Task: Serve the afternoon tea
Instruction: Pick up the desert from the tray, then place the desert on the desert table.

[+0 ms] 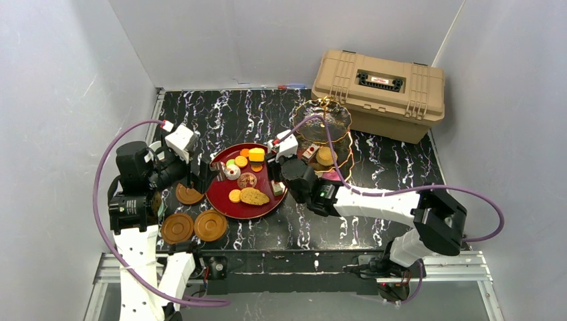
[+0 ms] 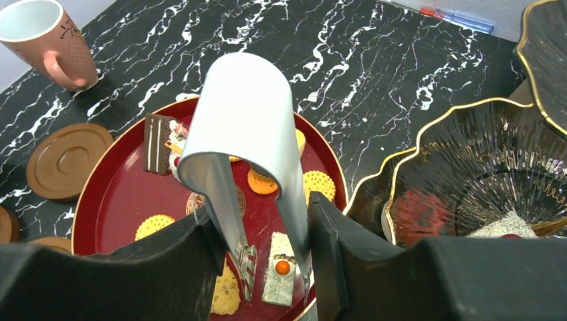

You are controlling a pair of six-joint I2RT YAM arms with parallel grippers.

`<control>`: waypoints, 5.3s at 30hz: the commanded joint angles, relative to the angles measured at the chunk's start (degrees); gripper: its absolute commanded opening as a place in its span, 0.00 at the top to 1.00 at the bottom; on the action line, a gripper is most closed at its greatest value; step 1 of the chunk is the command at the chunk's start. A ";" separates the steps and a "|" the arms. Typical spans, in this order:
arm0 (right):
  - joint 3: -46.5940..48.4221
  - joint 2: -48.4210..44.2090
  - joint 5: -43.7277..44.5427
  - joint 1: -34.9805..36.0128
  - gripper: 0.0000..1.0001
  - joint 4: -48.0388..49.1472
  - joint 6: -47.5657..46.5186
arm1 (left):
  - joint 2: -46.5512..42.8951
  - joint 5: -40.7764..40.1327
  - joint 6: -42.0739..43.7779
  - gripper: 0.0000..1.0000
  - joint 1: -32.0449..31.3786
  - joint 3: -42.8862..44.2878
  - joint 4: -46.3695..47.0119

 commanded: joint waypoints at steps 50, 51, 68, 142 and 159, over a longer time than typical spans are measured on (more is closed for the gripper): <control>-10.91 1.21 -3.83 -1.59 0.46 16.88 0.00 | -0.16 0.70 0.69 0.01 -0.13 2.60 -0.71; -11.10 0.91 -3.85 -1.59 0.45 16.95 0.11 | -0.16 0.72 0.69 0.01 -0.11 2.61 -0.71; -12.41 -4.73 -5.44 -1.59 0.99 20.21 -2.54 | -0.07 0.98 0.53 0.01 -0.17 3.08 -0.66; -10.00 -33.60 7.08 -22.97 0.92 -4.06 -5.19 | -0.16 1.61 0.44 0.07 -0.19 3.88 -0.85; -8.02 -36.68 5.38 -23.03 0.46 -10.97 -3.56 | -0.06 1.70 0.12 0.07 -0.11 3.87 -0.62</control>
